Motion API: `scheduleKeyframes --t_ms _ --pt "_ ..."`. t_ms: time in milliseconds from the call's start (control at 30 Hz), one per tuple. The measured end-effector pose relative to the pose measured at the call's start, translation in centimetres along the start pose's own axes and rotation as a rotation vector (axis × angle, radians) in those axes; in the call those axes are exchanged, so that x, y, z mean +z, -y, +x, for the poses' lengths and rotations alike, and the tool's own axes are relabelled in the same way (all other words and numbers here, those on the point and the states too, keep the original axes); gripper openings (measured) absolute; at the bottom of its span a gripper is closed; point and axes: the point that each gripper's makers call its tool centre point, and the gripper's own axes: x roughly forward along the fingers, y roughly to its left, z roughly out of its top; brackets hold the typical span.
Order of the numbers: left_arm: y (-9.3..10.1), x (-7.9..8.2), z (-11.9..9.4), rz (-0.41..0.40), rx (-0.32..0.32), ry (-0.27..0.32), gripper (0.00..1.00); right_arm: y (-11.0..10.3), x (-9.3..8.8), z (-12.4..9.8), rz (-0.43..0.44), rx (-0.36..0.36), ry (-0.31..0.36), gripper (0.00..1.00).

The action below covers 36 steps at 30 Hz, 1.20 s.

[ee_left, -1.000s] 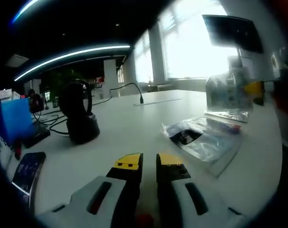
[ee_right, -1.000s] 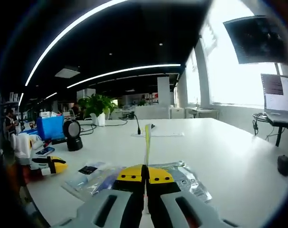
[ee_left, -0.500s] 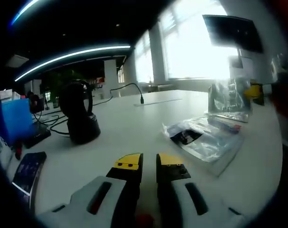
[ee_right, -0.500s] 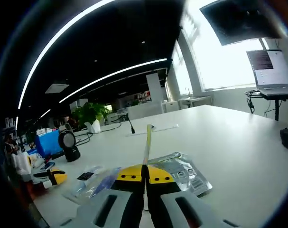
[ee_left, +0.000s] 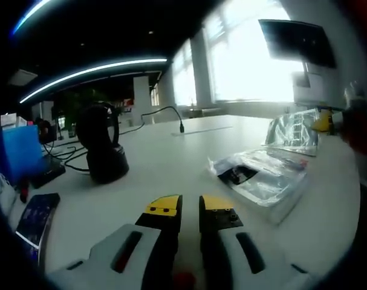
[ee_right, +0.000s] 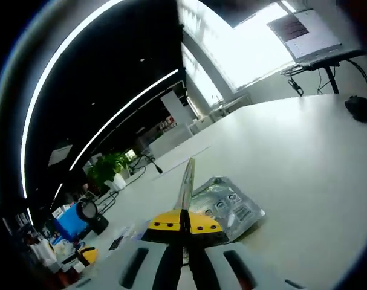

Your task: Clip sheet goods on table flip sheet goods clip sheet goods scan sheet goods put sheet goods back to table

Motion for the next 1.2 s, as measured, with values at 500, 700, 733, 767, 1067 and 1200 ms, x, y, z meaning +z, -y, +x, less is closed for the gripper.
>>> scheduleKeyframes --t_ms 500,700,733,767,1067,1200 --pt "0.8 0.1 -0.6 0.007 0.007 0.004 0.04 1.8 -2.1 -0.2 0.123 -0.085 -0.040 0.00" --pt "0.9 0.1 -0.8 0.008 0.010 0.005 0.04 2.1 -2.6 -0.1 0.121 -0.104 -0.053 0.00" --pt "0.9 0.2 -0.8 0.009 0.010 0.005 0.04 2.1 -2.6 -0.1 0.113 -0.107 -0.053 0.00" --pt "0.9 0.2 -0.8 0.009 0.010 0.005 0.04 2.2 -2.6 -0.2 0.100 -0.113 -0.053 0.02" --pt "1.3 0.2 -1.1 0.011 0.008 0.007 0.04 3.5 -0.2 -1.4 -0.059 -0.214 0.027 0.29" --pt "1.4 0.3 -1.2 0.010 0.008 0.007 0.04 3.5 1.4 -1.6 -0.136 -0.216 0.072 0.19"
